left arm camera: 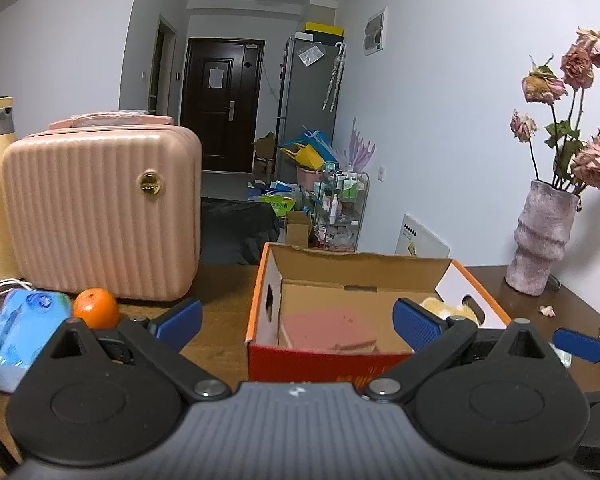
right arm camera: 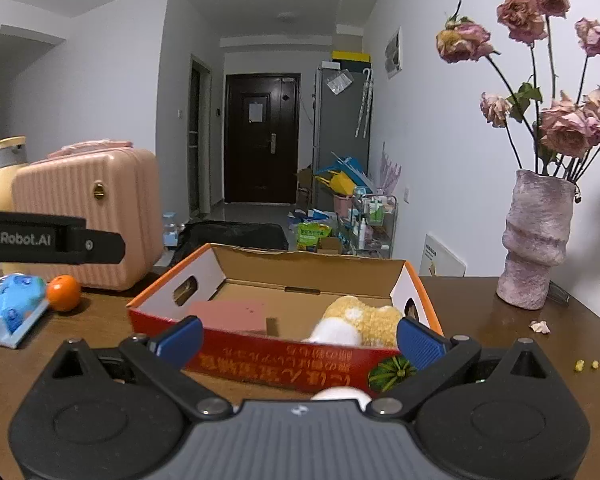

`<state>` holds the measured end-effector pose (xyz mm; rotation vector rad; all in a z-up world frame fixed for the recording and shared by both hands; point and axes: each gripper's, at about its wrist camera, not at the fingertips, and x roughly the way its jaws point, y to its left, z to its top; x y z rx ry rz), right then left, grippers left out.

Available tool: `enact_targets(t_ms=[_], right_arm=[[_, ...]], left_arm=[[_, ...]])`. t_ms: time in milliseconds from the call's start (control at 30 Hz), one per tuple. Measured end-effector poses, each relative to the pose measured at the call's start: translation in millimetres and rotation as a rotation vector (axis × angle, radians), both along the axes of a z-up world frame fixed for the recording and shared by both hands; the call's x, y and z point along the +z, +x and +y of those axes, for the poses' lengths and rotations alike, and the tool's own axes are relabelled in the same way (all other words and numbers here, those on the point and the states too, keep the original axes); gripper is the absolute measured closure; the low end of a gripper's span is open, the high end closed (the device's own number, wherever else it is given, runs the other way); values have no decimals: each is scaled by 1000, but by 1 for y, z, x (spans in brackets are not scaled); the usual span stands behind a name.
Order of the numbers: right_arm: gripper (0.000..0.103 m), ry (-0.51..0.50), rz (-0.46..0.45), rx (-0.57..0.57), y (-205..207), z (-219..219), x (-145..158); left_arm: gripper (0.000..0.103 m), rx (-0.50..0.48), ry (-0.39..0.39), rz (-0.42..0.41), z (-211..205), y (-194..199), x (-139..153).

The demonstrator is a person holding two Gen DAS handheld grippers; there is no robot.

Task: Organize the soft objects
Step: 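Open both tools to drop the sheep and sponge into the box, then move the left tool to the blue tissue pack and grasp it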

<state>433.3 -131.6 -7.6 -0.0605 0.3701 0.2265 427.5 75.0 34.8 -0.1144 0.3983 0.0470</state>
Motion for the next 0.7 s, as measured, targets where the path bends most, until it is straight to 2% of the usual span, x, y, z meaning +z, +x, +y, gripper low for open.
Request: enact_targets(t_ms=[333,700], right_arm=[[0,45,-25,16,-64,-15,-11],[0,56,-65,15,-128,-27,-29]], left_arm=[[0,10,27,-5,6,-59,-6],[0,45,75,-6,0,-122,-27]])
